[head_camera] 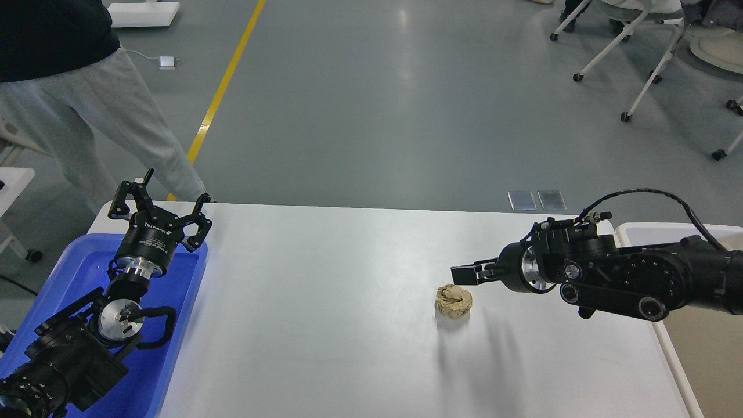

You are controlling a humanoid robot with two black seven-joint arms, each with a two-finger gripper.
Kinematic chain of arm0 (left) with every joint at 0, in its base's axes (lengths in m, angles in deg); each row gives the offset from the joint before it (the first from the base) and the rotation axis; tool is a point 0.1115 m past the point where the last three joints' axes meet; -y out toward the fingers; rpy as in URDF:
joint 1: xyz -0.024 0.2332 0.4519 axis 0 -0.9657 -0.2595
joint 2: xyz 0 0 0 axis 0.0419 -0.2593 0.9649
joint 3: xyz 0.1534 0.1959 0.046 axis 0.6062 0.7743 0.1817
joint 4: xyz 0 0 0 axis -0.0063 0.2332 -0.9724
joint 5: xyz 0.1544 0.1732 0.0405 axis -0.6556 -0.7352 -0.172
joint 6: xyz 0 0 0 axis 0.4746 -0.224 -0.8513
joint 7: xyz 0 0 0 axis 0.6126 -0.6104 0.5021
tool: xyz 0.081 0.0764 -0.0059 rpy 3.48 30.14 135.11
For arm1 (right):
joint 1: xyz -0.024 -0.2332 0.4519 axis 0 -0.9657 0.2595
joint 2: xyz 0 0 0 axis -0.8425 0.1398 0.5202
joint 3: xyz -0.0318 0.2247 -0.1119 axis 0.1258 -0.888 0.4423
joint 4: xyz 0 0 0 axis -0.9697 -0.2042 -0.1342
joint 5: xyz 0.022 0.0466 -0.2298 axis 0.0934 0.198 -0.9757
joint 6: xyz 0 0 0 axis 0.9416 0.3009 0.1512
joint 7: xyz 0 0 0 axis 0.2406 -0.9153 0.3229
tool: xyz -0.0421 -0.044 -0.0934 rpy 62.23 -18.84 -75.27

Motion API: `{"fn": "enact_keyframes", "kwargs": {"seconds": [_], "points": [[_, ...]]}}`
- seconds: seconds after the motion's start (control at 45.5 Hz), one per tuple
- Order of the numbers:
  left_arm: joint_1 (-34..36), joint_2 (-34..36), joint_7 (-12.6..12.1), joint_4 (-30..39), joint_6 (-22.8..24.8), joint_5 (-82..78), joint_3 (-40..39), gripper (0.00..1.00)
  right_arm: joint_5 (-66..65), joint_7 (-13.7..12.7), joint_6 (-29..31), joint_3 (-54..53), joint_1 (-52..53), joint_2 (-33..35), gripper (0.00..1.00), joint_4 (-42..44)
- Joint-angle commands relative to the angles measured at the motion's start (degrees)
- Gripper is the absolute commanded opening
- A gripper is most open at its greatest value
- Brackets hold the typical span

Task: Tidy desktop
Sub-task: 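Raise the right gripper and swing it toward the tan paper ball, then lower the right gripper onto the paper ball and close it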

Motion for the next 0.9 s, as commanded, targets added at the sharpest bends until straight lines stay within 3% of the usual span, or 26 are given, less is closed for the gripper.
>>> {"fn": "enact_keyframes", "kwargs": {"seconds": [0.0,0.461,0.878], "points": [[0.03,0.0,-0.02,0.0,0.0,0.0,0.0,1.0,-5.18,-0.7,-2.44,-0.84,-7.09,-1.95,1.0,0.32],[0.03,0.0,-0.02,0.0,0.0,0.0,0.0,1.0,-5.97,-0.43,-3.85,-1.46,-8.15,-8.46,1.0,9.45],[0.03,0.0,-0.02,0.0,0.0,0.0,0.0,1.0,-5.88,-0.26,-3.93,-2.51,-9.29,-13.12,1.0,12.18]]}}
